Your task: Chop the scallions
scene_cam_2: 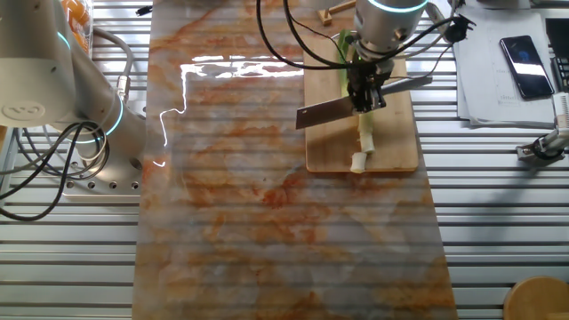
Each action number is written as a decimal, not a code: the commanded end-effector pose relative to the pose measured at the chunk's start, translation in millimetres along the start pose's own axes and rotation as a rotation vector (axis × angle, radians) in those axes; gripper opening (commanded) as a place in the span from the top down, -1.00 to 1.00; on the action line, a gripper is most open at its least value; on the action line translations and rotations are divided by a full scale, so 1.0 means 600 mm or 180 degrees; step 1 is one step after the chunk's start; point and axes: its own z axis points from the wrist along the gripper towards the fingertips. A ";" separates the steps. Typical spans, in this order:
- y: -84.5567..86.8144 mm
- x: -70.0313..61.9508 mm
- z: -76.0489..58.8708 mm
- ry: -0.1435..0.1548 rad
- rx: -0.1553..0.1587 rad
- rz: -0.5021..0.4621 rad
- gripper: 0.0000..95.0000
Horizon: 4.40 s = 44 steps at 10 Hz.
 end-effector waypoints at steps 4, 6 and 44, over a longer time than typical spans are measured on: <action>0.007 -0.005 -0.048 0.0046 -0.0062 -0.0071 1.00; 0.027 -0.017 -0.065 0.0038 -0.0093 -0.0010 1.00; 0.149 -0.026 -0.012 -0.0232 -0.0290 0.0746 1.00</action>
